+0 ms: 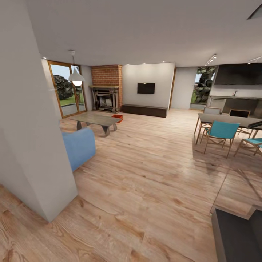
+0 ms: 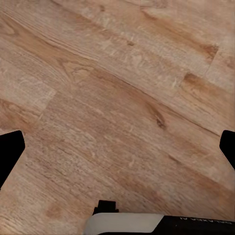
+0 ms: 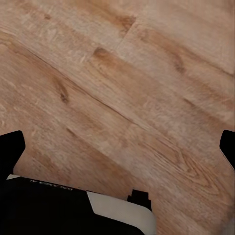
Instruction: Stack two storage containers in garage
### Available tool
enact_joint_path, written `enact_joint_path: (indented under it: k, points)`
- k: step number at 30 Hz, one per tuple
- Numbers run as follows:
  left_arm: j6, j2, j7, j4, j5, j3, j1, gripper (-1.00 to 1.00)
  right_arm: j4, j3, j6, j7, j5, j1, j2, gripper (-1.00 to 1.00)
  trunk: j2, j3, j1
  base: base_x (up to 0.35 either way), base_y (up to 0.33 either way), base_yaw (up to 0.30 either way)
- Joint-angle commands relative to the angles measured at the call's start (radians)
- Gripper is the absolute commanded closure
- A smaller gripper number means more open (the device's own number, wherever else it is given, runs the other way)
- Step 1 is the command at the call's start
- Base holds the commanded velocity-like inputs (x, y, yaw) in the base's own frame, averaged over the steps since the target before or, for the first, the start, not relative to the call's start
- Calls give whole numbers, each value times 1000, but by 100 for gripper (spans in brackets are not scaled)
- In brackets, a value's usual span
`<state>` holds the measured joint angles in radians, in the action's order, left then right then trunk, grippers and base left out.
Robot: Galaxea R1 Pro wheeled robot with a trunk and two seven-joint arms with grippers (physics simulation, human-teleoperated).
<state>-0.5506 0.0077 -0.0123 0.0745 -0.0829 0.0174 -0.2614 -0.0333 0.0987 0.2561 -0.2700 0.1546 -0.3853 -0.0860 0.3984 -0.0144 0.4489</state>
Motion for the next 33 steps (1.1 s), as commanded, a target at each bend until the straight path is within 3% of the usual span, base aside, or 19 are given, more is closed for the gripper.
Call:
enact_joint_path:
  k: [1,33]
  points:
    - [-6,0,-2,4,-5,1,-2,-100,-4,9,6,-2,10,-2,-1,-100,2,-2,1,322,0,0]
    - [-6,-2,-2,4,-5,1,-2,-100,-4,9,6,-2,10,-2,-1,-100,2,-2,1,322,0,0]
